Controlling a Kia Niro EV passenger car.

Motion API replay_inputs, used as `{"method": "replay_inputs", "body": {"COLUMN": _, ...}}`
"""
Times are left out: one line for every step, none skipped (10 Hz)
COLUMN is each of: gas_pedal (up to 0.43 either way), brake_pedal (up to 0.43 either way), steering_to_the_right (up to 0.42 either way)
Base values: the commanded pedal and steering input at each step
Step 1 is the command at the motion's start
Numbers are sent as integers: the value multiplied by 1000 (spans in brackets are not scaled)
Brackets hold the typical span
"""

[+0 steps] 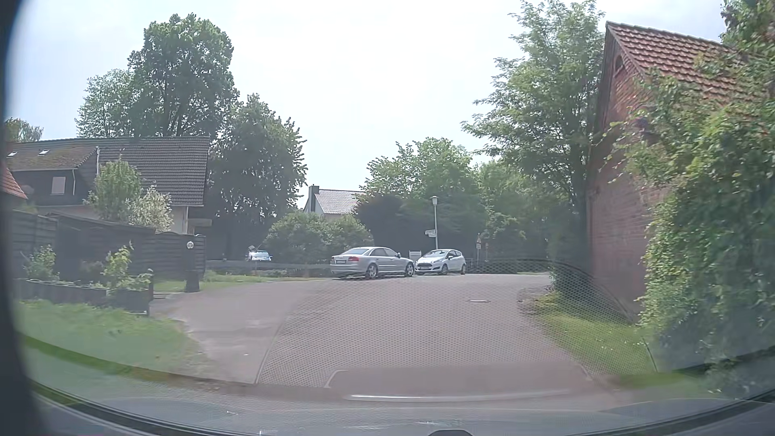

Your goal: Follow the waypoints while adhering to traffic rules and regulations

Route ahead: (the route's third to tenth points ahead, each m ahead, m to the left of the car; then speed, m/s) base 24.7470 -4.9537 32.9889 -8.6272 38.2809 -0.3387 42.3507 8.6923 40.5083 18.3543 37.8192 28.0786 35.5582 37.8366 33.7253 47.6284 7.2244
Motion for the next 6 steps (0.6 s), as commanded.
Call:
{"method": "replay_inputs", "body": {"gas_pedal": 130, "brake_pedal": 0, "steering_to_the_right": 31}}
{"method": "replay_inputs", "body": {"gas_pedal": 130, "brake_pedal": 0, "steering_to_the_right": 32}}
{"method": "replay_inputs", "body": {"gas_pedal": 130, "brake_pedal": 0, "steering_to_the_right": 32}}
{"method": "replay_inputs", "body": {"gas_pedal": 130, "brake_pedal": 0, "steering_to_the_right": 33}}
{"method": "replay_inputs", "body": {"gas_pedal": 130, "brake_pedal": 0, "steering_to_the_right": 35}}
{"method": "replay_inputs", "body": {"gas_pedal": 118, "brake_pedal": 0, "steering_to_the_right": 36}}
